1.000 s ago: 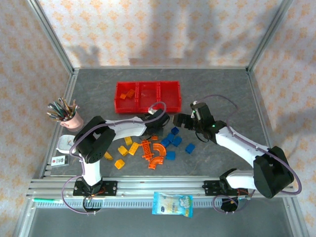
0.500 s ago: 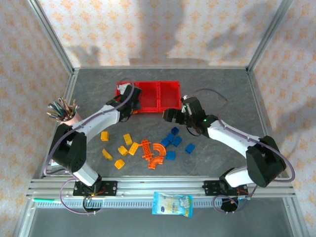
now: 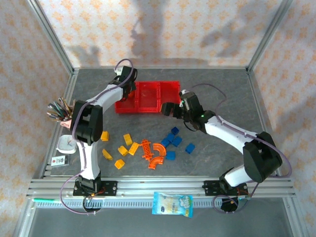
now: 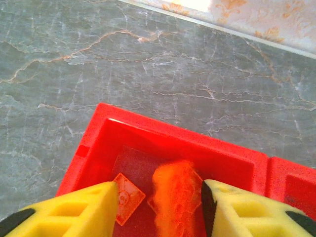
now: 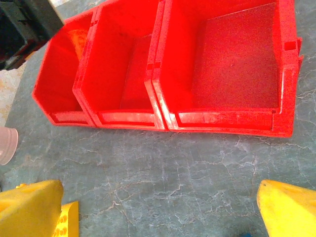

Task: Sort the legos into containers by color
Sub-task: Place the lego in the container, then pick up the lego from the middle-left of the table.

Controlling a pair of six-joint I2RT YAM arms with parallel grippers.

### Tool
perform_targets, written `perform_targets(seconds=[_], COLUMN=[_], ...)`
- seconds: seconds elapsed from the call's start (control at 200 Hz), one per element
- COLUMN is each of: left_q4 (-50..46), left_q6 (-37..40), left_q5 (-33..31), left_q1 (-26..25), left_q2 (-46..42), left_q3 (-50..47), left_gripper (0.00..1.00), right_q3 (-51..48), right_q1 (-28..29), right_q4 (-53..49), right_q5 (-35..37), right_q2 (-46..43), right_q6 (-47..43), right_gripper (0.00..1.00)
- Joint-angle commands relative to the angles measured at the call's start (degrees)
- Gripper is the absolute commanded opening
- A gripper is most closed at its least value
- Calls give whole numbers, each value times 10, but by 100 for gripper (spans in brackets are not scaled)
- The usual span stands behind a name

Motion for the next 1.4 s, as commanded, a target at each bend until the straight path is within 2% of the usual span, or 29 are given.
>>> perform_targets(seconds=[0.0,0.15,0.36,0.651,0.821,0.926,1.001,1.196,1.396], left_q4=[-37,-63,-51,-66,-80,-97,-77,-100,-95], left_q6=[23,15,-14,-77,-162,-209,-232,-292,-342], left_q5=[-16,12,69,64,73,80,96,90,95], left_q1=[3,2,-24,-133,-203,-243,-279,-342,-376], left_q2=[-5,-41,-163,-310,-381,-400,-406,-369,-355], left_q3=[33,29,-87,-262,-365,-405,-432,-442,-466], left_gripper=[56,57,58,60,61,62,63,65,65], right_q3=[16,23,11,-61,-131,-167,-183,-184,-184], right_q1=[1,1,4,28,54,66,68,68,68], right_q4=[-8,-24,-51,-43,-15,3,8,-9,-10], right_q5=[20,14,2,-16,-34,-37,-35,-7,0], right_q2=[-5,-6,-16,-54,-89,-110,-119,-109,-112], right_q6=[-15,-28,-39,-34,-28,-27,-28,-34,-36], right_gripper=[100,100,100,99,100,100,100,100,100])
